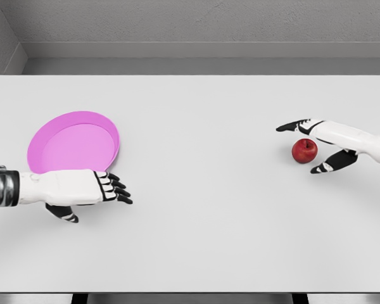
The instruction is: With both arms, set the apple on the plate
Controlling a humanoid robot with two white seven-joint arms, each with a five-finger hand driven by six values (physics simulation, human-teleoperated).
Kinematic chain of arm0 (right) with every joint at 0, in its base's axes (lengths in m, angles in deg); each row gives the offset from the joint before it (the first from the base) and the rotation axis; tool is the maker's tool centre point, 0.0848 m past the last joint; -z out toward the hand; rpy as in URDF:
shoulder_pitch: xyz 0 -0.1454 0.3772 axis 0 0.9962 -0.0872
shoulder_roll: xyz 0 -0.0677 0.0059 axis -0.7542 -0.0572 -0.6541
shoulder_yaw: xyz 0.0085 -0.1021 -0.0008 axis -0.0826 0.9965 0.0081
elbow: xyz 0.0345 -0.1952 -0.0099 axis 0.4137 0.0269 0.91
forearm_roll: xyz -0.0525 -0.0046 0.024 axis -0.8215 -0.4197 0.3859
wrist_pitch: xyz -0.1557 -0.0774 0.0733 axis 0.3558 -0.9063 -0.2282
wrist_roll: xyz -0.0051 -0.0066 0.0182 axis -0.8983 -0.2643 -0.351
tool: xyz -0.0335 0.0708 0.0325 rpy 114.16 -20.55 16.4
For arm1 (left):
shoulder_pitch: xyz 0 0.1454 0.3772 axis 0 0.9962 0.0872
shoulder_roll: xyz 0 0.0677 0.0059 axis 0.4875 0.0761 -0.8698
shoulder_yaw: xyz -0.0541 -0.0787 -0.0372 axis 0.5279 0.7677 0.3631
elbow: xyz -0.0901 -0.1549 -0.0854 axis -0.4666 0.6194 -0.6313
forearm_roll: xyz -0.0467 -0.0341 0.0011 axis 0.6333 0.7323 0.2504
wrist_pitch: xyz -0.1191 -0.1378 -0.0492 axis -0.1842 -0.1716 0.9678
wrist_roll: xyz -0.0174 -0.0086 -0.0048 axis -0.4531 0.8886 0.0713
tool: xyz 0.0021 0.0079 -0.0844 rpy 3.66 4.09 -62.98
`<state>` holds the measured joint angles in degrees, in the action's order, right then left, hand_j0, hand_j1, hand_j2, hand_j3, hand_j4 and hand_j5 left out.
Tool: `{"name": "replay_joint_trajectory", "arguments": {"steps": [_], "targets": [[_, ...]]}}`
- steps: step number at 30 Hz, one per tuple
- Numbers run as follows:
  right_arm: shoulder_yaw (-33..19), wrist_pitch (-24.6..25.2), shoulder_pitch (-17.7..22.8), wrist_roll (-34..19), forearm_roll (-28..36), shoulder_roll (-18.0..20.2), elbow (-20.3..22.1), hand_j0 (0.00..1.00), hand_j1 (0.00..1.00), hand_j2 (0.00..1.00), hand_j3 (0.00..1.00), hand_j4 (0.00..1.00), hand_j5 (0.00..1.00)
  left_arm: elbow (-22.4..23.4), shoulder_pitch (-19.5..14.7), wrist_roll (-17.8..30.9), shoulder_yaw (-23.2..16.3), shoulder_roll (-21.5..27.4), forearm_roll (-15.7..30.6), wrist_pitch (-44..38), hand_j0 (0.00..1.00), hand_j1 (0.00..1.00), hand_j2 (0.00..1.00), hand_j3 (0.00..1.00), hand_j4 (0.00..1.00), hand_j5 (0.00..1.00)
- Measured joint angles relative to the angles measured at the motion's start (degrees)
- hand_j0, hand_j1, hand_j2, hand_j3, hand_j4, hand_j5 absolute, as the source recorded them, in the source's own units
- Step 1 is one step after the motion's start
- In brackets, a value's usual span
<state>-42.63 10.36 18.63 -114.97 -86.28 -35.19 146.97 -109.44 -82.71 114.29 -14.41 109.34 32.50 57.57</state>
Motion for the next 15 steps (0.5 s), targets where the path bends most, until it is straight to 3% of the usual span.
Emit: {"name": "replay_joint_trajectory", "arguments": {"steps": [15], "targets": [[0.51, 0.01, -1.23, 0.00, -0.26, -1.87, -4.00, 0.99, 0.99, 0.99, 0.99, 0.99, 0.99, 0.26, 0.00, 0.38, -0.08, -0.74, 0.00, 0.00, 1.00, 1.00, 1.00, 1.00, 1.00, 1.00]]}}
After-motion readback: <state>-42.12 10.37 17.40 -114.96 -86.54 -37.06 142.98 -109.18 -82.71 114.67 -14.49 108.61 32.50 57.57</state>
